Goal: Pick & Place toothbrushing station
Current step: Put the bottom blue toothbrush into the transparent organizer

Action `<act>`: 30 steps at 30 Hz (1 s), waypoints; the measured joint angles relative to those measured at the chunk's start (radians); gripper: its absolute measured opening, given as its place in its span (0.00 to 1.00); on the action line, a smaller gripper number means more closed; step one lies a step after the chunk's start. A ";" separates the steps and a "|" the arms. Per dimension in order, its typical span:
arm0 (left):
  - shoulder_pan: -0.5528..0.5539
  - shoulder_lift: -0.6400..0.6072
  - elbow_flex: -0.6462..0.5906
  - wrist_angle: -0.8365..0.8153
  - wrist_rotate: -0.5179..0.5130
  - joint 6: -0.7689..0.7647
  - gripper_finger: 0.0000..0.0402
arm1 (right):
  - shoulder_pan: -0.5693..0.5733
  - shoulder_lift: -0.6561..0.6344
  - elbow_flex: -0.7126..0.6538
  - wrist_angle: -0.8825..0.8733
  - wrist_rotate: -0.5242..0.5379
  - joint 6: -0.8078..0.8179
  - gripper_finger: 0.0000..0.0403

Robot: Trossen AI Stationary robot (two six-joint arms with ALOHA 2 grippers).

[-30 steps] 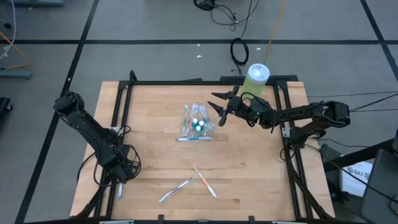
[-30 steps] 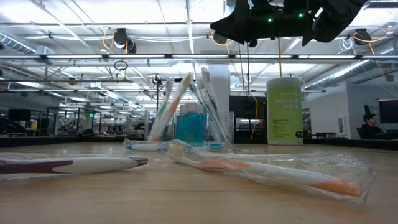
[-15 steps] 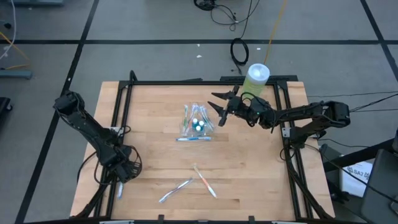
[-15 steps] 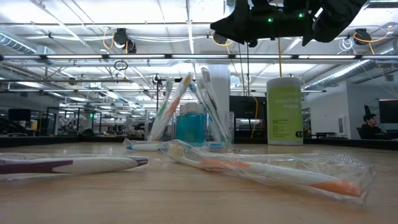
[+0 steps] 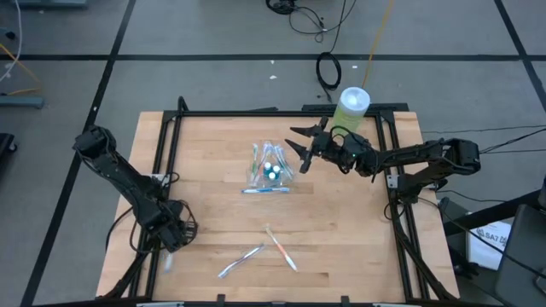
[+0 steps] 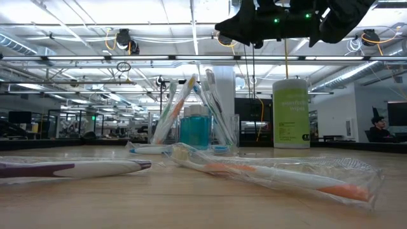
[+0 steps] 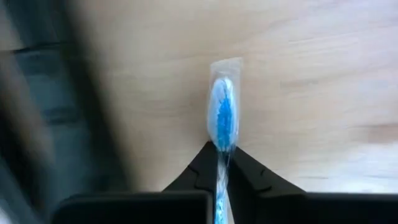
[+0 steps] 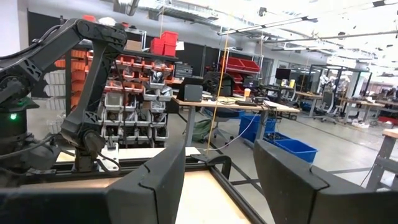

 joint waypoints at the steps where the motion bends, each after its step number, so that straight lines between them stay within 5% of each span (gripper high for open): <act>1: 0.005 0.001 0.013 0.006 -0.033 0.001 0.06 | 0.000 0.000 0.000 -0.002 0.000 0.012 0.45; 6: 0.025 0.000 0.100 0.003 -0.274 0.108 0.07 | 0.000 0.000 0.000 -0.011 0.000 0.049 0.45; 14: 0.119 -0.002 0.265 0.013 -0.686 0.613 0.05 | 0.001 0.000 0.000 -0.116 -0.006 0.129 0.45; 20: 0.259 -0.002 0.343 0.060 -0.808 1.011 0.04 | 0.005 0.000 -0.001 -0.207 -0.133 0.247 0.45; 24: 0.382 -0.002 0.361 0.251 -0.905 1.387 0.01 | 0.032 0.000 0.000 -0.313 -0.156 0.321 0.45; 30: 0.585 -0.002 0.363 0.657 -0.823 1.861 0.04 | 0.082 0.000 -0.001 -0.430 -0.156 0.340 0.45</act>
